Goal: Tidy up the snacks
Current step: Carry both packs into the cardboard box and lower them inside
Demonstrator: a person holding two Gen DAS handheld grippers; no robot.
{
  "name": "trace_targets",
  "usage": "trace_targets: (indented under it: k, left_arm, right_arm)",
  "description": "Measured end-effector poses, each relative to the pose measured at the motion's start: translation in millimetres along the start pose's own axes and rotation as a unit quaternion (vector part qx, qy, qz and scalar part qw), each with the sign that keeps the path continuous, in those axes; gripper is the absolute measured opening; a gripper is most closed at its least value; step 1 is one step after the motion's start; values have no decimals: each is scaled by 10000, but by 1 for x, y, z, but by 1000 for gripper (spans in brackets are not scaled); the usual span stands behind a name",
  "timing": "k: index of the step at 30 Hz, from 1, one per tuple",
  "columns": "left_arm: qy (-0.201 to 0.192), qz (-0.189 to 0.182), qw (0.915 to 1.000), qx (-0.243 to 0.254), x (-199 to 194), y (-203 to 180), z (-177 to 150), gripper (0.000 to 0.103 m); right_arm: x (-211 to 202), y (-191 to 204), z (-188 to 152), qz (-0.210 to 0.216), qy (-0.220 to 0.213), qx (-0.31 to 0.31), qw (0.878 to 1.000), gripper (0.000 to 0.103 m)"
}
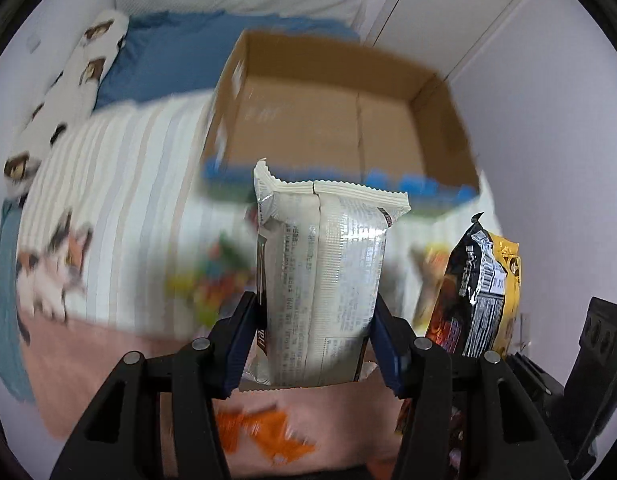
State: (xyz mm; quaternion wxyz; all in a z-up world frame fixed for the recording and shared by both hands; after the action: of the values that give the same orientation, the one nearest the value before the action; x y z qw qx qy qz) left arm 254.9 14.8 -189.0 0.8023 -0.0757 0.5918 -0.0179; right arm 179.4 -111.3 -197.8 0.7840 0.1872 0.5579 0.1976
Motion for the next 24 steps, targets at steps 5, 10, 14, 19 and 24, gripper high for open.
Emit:
trace_targets:
  k: [5,10,14,19,24]
  left_arm:
    - [-117,13,9999,1,18,-16,90,52]
    - [167,104,9997,-153,66,-12,159,52]
    - [500,77,9984,-260,113,-8,191,52]
    - [958,-10,9947,-370,168,-6,213,52]
    - [1198,106,9921,-360,202,-4,223,52]
  right_arm:
    - [-7,-8,91,-211,-199,-419,9987,85]
    - [20,-28,163,-395,-19,-517,9979,85]
    - [63,-53,211,-566,261,-515,9967,85]
    - [127,-78,241,-785,741,-513,9928,85]
    - [181,-118,265,-923,1049,-365,9895,85]
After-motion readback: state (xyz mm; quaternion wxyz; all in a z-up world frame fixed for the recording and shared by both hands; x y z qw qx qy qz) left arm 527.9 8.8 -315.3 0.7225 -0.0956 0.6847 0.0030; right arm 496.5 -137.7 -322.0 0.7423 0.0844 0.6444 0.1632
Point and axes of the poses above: each gripper's, at about its wrist camera, not at the fingertips, and x roughly the way its jaws point, y to its left, z to its top, the point moved 10 cm from there along x, roughly the way its jaws point, and after that the axes turned 7 degrees about z, right-handed, at the moved point
